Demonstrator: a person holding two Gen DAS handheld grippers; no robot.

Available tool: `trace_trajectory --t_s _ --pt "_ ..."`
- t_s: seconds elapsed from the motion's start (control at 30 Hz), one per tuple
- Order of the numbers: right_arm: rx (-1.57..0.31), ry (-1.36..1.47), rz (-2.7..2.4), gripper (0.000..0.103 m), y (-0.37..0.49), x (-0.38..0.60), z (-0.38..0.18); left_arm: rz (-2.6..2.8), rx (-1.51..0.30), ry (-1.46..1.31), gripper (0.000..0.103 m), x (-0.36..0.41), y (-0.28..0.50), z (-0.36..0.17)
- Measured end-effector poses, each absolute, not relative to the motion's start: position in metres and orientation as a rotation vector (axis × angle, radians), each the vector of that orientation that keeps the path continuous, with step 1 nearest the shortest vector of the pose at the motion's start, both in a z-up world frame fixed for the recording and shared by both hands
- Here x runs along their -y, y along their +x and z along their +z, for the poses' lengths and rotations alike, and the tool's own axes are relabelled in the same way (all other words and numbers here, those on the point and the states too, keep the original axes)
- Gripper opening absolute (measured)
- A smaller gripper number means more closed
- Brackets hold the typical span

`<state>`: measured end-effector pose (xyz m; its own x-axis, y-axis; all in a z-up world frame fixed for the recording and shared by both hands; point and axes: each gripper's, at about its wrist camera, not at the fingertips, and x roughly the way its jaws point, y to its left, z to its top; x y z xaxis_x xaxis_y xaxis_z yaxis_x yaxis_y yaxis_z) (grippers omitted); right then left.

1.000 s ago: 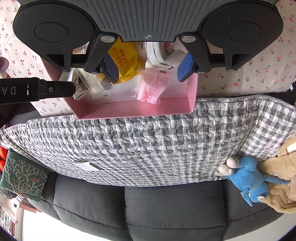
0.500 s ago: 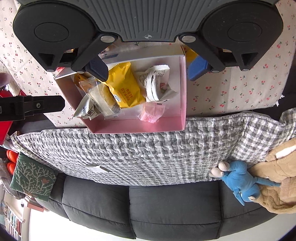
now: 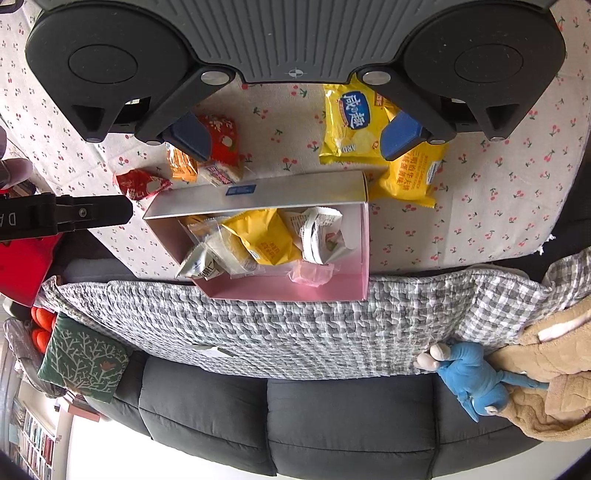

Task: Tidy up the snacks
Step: 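Move both tools back toward the remaining snacks on the cloth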

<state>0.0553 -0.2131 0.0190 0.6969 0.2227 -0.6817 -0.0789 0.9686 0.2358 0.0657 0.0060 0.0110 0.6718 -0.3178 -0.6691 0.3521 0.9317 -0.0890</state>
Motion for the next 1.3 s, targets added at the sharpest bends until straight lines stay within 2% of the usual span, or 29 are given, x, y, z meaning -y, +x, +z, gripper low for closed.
trace_trajectory --t_s 0.47,0.9,1.1,1.17,1.3 --pt "-0.794 0.114 0.129 0.103 0.014 0.224 -0.011 -0.464 -0.770 0.088 0.101 0.006 0.027 -0.026" --pt "-0.967 0.073 0.046 0.102 0.004 0.246 -0.045 -0.756 -0.742 0.317 0.101 0.059 0.017 -0.059" --pt "-1.012 0.055 0.023 0.097 0.006 0.248 -0.053 -0.822 -0.717 0.365 0.100 0.076 0.023 -0.063" --pt "-1.028 0.048 0.022 0.092 0.007 0.248 -0.055 -0.834 -0.725 0.368 0.098 0.079 0.027 -0.064" --pt "-1.023 -0.004 0.027 0.089 0.006 0.244 -0.056 -0.848 -0.738 0.369 0.095 0.080 0.028 -0.065"
